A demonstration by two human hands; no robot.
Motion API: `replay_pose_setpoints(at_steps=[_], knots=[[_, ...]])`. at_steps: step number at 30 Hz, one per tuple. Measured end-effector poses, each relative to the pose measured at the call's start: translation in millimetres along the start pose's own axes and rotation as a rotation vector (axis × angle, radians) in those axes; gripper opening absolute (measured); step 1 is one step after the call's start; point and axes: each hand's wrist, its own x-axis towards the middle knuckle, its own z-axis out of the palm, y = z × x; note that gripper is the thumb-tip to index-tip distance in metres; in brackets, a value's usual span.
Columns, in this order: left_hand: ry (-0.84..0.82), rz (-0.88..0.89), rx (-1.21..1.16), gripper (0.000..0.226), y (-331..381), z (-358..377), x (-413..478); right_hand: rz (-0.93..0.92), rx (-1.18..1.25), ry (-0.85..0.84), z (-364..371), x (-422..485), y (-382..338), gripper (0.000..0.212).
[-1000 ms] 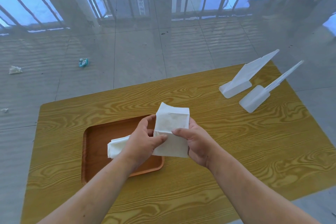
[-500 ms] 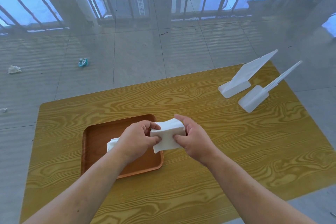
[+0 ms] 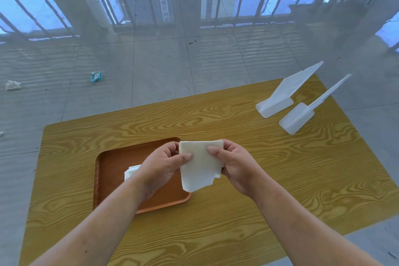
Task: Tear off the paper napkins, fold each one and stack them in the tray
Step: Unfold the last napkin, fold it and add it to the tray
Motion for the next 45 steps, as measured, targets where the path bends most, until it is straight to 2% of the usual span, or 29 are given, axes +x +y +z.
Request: replay_pose_setpoints(at_steps=[4,7,13,15,17,18,20,22,23,25,26,28,31,34,36,38,40,43,45], knots=[[0.074,-0.018,0.055,0.007,-10,7,2,0.043,0.124,0.053,4,-1,4,0.022],[0.131,0.001,-0.029,0.012,-8,9,1,0.099,0.054,-0.007,7,-3,9,0.025],[0.046,-0.105,-0.01,0.025,-11,4,-7,0.153,0.028,0.013,15,3,14,0.023],[0.039,-0.126,-0.105,0.031,-12,0,-11,0.138,0.058,0.001,18,6,13,0.029],[0.028,-0.133,-0.194,0.028,-12,-8,-15,0.122,0.071,-0.027,22,8,14,0.038],[0.013,-0.13,-0.237,0.025,-13,-14,-17,0.12,0.08,-0.038,24,11,15,0.035],[-0.012,-0.128,-0.325,0.037,-17,-30,-21,0.141,0.12,-0.071,30,16,20,0.032],[0.011,-0.132,-0.358,0.042,-22,-47,-26,0.178,0.116,-0.136,39,22,25,0.043],[0.038,-0.125,-0.325,0.036,-27,-56,-28,0.185,0.064,-0.151,46,26,29,0.042],[0.099,-0.115,-0.241,0.029,-38,-73,-33,0.16,-0.116,-0.122,63,34,40,0.024],[0.135,-0.11,-0.201,0.034,-43,-81,-35,0.146,-0.194,-0.113,72,39,45,0.025],[0.245,-0.098,-0.078,0.039,-55,-96,-37,0.133,-0.363,-0.094,93,51,58,0.04],[0.422,-0.034,0.268,0.035,-73,-118,-35,0.045,-0.665,-0.033,115,69,77,0.042],[0.494,0.028,0.459,0.034,-88,-131,-26,-0.04,-0.819,0.006,130,84,93,0.043],[0.531,0.112,0.683,0.047,-98,-134,-27,-0.197,-1.06,0.088,133,87,102,0.051],[0.518,0.27,1.007,0.053,-112,-133,-32,-0.468,-1.31,0.133,129,85,110,0.054],[0.388,0.317,1.227,0.054,-124,-130,-37,-0.605,-1.454,0.015,122,81,120,0.053],[0.15,0.14,1.408,0.062,-140,-133,-34,-0.397,-1.667,-0.284,113,77,138,0.058],[0.087,0.074,1.451,0.064,-145,-138,-31,-0.299,-1.738,-0.355,108,80,146,0.059]])
